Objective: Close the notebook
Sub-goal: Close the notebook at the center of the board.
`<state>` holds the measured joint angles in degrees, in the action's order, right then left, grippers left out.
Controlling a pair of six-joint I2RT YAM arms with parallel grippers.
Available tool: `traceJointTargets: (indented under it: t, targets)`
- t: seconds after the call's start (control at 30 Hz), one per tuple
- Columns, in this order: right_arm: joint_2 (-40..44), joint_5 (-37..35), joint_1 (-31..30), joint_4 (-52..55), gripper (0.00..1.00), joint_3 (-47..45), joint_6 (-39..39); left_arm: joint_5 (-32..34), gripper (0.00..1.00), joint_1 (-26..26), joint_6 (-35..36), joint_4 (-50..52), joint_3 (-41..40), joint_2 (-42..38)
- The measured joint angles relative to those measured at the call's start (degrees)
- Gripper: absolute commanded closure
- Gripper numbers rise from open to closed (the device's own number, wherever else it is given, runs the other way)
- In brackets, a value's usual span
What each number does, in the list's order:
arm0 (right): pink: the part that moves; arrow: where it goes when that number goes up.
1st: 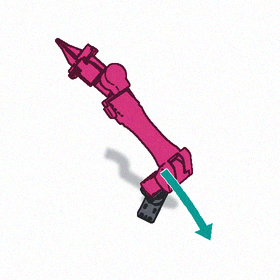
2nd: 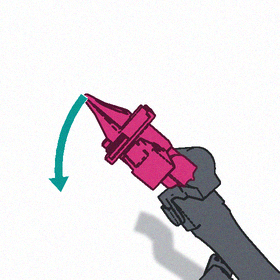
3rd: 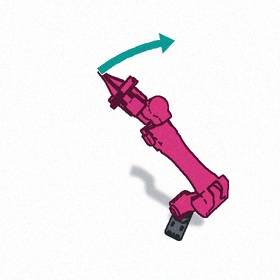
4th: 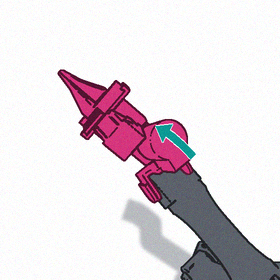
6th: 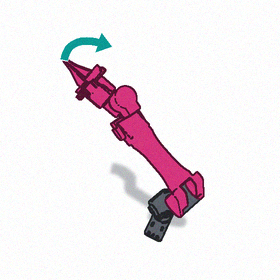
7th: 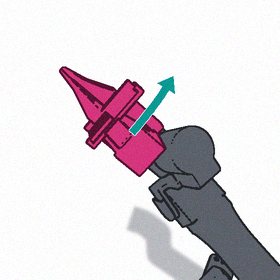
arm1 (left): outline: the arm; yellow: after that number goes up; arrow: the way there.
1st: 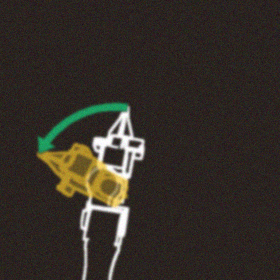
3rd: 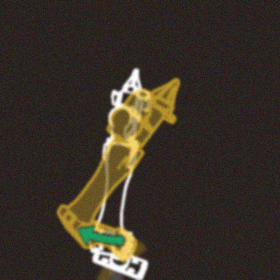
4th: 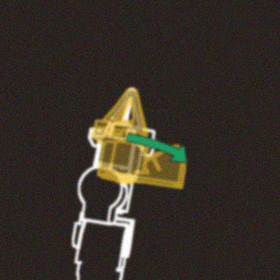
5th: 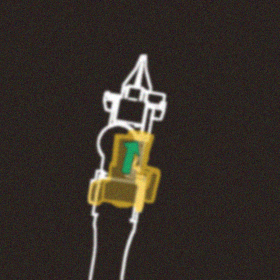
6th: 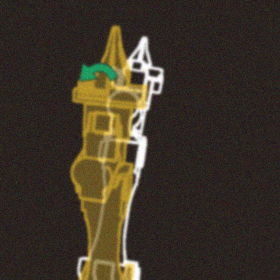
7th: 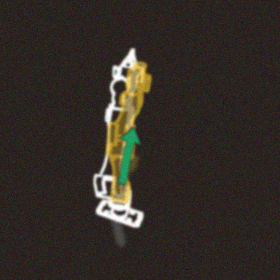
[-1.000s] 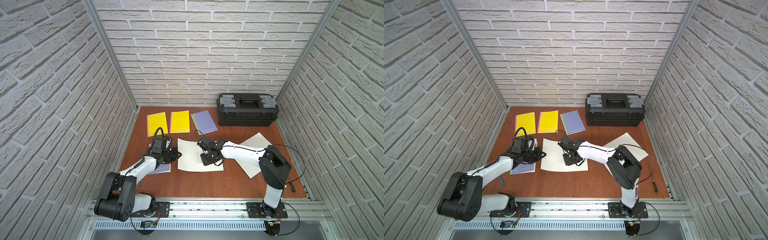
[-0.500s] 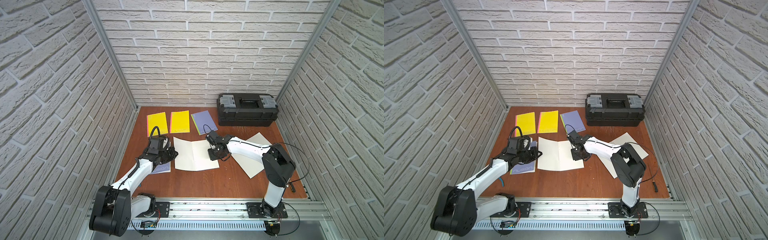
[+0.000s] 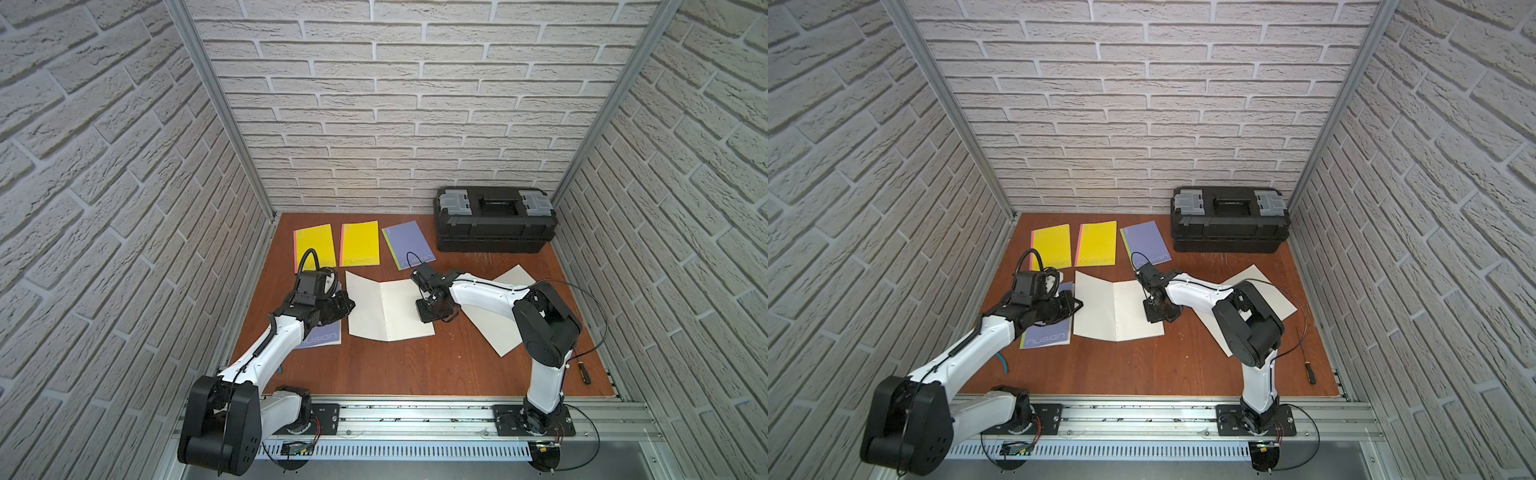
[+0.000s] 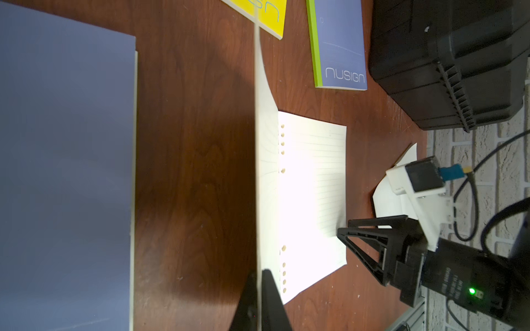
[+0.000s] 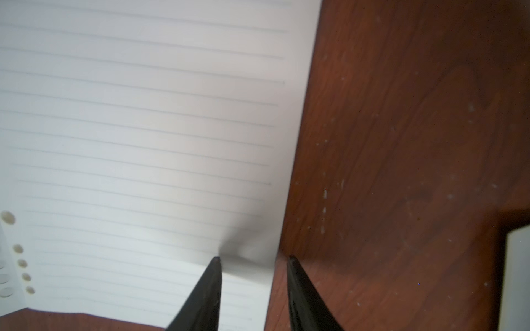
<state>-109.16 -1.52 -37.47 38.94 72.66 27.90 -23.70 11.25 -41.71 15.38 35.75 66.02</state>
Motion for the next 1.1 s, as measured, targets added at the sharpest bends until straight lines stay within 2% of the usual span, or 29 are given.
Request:
traceJointTargets:
  t: [0.3,0.83,1.1]
  targets:
    - [-0.3,1.6,0.5,-1.3,0.61,0.0,-0.1,-0.9,0.73,0.0,0.2,0.1,0.8,0.0]
    - [-0.6,3.9,-0.2,-4.1,0.61,-0.6,0.0,-4.3,0.70,0.1,-0.1,-1.6,2.6,0.1]
    - [-0.8,5.2,-3.3,-6.1,0.61,-0.7,0.9,-5.8,0.70,2.1,-0.6,-4.2,3.8,1.2]
